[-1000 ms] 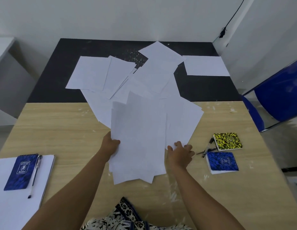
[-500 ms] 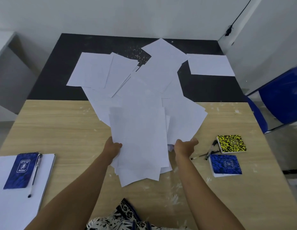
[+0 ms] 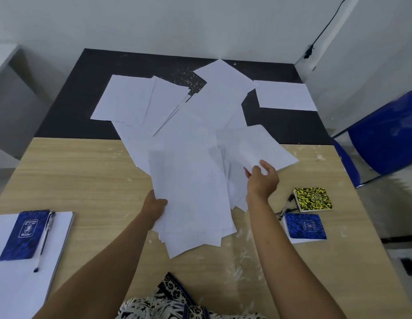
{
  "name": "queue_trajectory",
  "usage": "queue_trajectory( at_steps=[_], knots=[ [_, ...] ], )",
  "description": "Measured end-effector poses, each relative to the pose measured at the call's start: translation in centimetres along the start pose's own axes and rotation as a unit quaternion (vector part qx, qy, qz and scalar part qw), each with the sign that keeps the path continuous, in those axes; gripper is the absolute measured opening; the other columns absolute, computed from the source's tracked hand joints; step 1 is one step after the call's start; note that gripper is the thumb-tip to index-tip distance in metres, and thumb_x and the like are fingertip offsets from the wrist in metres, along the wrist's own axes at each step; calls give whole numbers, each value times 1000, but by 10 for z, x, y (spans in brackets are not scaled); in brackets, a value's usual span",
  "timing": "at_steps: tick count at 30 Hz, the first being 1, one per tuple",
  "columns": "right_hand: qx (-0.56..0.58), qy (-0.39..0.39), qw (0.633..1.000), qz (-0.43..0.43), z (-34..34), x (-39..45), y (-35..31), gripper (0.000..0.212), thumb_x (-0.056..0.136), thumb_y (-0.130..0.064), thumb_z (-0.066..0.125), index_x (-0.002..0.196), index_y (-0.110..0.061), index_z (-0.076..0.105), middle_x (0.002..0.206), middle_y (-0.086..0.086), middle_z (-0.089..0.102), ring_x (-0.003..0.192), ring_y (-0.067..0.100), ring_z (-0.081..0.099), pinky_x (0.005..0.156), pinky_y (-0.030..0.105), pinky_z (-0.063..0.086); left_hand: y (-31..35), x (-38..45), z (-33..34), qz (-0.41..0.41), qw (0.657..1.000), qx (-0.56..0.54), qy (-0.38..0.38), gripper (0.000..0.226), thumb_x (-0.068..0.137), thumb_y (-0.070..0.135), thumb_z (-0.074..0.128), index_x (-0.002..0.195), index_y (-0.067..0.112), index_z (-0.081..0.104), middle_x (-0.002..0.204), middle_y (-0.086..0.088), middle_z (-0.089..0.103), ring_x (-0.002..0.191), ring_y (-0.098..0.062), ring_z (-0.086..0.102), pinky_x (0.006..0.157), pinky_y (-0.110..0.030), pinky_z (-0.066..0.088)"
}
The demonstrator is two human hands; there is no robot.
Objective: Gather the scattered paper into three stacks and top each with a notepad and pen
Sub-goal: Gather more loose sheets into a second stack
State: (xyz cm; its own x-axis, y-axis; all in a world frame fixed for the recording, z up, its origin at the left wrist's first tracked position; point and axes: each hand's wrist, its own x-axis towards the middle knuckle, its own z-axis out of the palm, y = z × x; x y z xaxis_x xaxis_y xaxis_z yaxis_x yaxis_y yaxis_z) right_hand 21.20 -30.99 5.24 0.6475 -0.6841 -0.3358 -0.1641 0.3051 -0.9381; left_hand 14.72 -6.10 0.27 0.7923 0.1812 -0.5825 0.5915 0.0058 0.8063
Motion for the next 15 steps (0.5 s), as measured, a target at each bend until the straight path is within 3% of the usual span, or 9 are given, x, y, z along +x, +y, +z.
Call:
queue_trajectory(
  at_steps=[5,7,10,12,15],
  knots=[
    [-119,-120,983,64,-14,-17,35,22,88,5,55,103,-7,65,109,8,60,88,19,64,61,25,59,1,-1,-1,3,1000,-3,-7,53,57,12,48,109,13,54,98,-5,60,88,-26,58,77,-34,45],
    [-209,-167,960,82,-22,-22,52,22,86,2,57,100,-12,67,105,6,63,80,15,63,62,27,57,-1,2,-2,-6,1000,12,-1,46,68,8,51,113,12,54,102,-9,60,91,-29,58,75,-35,46],
    [-345,-228,907,77,-35,-29,71,22,85,-1,58,97,-18,67,99,5,65,67,12,57,58,22,48,-4,9,-3,-26,999,18,17,26,88,0,40,107,10,54,102,-12,58,84,-27,56,68,-32,43],
    [-408,-275,868,71,-42,-34,79,23,85,-2,58,99,-17,67,101,2,63,74,12,57,57,17,43,-5,13,-3,-55,998,-23,34,20,94,11,37,97,9,56,96,-13,58,78,-26,55,66,-32,43],
    [-452,-330,826,70,-47,-38,85,25,86,1,56,103,-13,68,103,-1,59,87,12,55,56,10,40,-11,16,-6,-53,997,-45,24,30,96,26,52,121,10,56,111,-10,63,96,-29,61,79,-38,48]
  ],
)
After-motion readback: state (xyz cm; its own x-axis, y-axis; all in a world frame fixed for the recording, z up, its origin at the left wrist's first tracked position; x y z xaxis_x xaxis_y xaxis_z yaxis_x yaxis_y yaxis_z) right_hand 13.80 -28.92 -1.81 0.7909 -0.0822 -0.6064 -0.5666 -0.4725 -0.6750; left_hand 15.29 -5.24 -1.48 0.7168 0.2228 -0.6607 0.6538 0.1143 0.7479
